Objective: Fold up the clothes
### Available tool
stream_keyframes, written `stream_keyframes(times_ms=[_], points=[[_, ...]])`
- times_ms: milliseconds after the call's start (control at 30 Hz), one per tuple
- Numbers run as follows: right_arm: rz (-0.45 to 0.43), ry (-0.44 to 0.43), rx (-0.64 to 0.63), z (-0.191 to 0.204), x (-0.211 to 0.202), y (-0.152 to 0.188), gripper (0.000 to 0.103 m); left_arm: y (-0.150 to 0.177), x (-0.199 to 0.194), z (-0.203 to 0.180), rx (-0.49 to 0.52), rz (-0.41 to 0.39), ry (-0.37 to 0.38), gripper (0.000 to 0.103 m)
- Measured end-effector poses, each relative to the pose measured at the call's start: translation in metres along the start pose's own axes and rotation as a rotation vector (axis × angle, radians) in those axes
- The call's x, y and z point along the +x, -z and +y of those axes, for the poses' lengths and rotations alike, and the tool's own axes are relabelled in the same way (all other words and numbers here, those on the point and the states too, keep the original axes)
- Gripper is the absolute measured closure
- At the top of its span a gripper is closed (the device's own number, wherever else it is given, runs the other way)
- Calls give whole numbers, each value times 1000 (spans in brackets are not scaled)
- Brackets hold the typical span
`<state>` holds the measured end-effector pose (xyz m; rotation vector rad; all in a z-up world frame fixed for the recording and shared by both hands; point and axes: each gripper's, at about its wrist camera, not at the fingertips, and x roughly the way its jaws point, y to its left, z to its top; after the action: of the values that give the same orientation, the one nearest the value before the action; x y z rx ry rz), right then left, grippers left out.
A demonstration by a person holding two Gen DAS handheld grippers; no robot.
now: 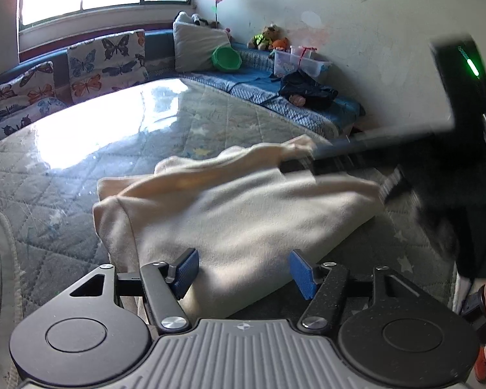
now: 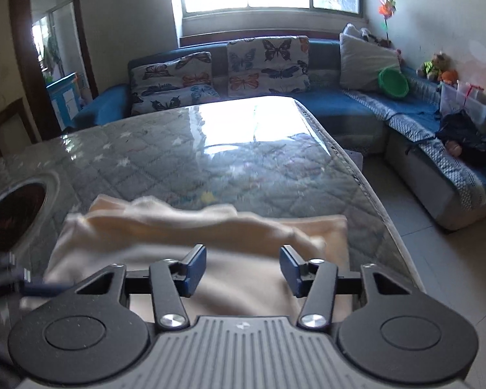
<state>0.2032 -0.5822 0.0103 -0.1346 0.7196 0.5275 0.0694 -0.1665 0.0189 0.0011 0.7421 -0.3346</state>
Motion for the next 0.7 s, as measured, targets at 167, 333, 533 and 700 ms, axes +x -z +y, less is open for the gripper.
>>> stream_keyframes(times_ms=[167, 333, 533, 700], points=[[-22, -15, -58, 5, -26, 22, 70, -4, -3, -6, 21, -30, 45, 64], [12, -50, -71, 4, -39, 36, 77, -1, 1, -12, 59, -33, 82, 72], [9, -54, -88, 7, -40, 40, 80, 5, 9, -20, 121, -21, 79, 91], [-4, -42, -119, 7, -43, 44, 100, 8, 7, -19, 135, -40, 94, 101]])
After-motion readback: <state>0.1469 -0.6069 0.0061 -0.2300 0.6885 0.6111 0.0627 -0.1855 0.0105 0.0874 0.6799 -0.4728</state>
